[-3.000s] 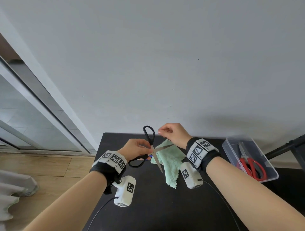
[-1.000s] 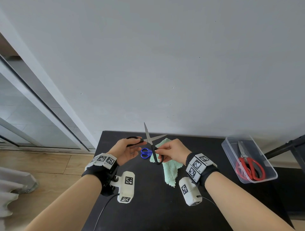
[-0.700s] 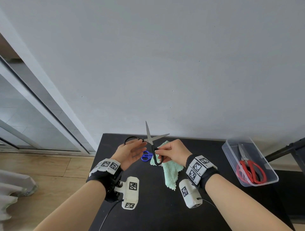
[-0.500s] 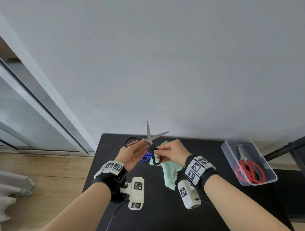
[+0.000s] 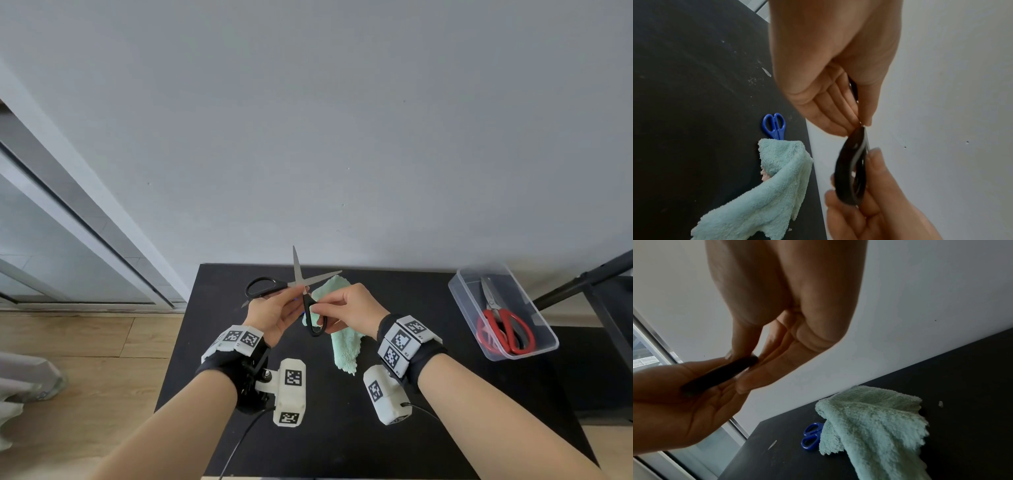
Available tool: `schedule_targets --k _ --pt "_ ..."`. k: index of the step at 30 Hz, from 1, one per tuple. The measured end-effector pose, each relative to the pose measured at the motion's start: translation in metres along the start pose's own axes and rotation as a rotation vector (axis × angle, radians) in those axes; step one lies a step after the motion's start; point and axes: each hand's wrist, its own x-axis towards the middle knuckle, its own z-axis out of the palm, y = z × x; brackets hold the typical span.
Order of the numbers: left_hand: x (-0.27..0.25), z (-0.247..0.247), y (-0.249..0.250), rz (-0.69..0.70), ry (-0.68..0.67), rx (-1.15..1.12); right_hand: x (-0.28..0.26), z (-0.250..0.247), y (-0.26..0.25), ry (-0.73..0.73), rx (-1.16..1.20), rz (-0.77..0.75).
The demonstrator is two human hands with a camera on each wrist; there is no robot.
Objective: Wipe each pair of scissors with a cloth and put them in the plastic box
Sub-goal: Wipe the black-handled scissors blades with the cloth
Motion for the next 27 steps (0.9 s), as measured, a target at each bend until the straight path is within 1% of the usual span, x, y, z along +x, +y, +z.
schedule_targets --k 3,6,8,12,14,18,20,24,27 --pt "0.003 -0.006 -0.004 -0.015 -0.007 0.021 -0.004 -0.001 0.011 0.019 0.016 0.090" --pt "0.006 -0.017 -0.008 -0.047 0.005 0.023 -0.008 -0.005 0.033 0.062 0.004 0.163" --pt "0.008 -0.026 -0.012 -0.068 0.014 0.035 -0.010 -0.008 0.051 0.131 -0.014 0.196" --pt "0.007 -0.039 -0.024 -0.126 0.015 0.096 -0.012 -0.011 0.086 0.283 -0.123 0.264" --pt "0.009 -0.045 -0.033 -0.154 0.024 0.114 -0.012 -0.012 0.103 0.345 -0.165 0.327" --pt "0.010 -0.052 -0.046 -0.210 0.045 0.162 -0.007 -0.007 0.130 0.380 -0.208 0.443" --pt "0.010 -0.054 -0.048 -0.226 0.046 0.185 -0.002 -0.002 0.134 0.381 -0.207 0.451" --pt "0.010 -0.059 -0.048 -0.235 0.042 0.221 0.007 0.001 0.136 0.429 -0.233 0.438" --pt "0.011 -0.060 -0.046 -0.242 0.036 0.238 0.011 0.003 0.134 0.415 -0.267 0.453"
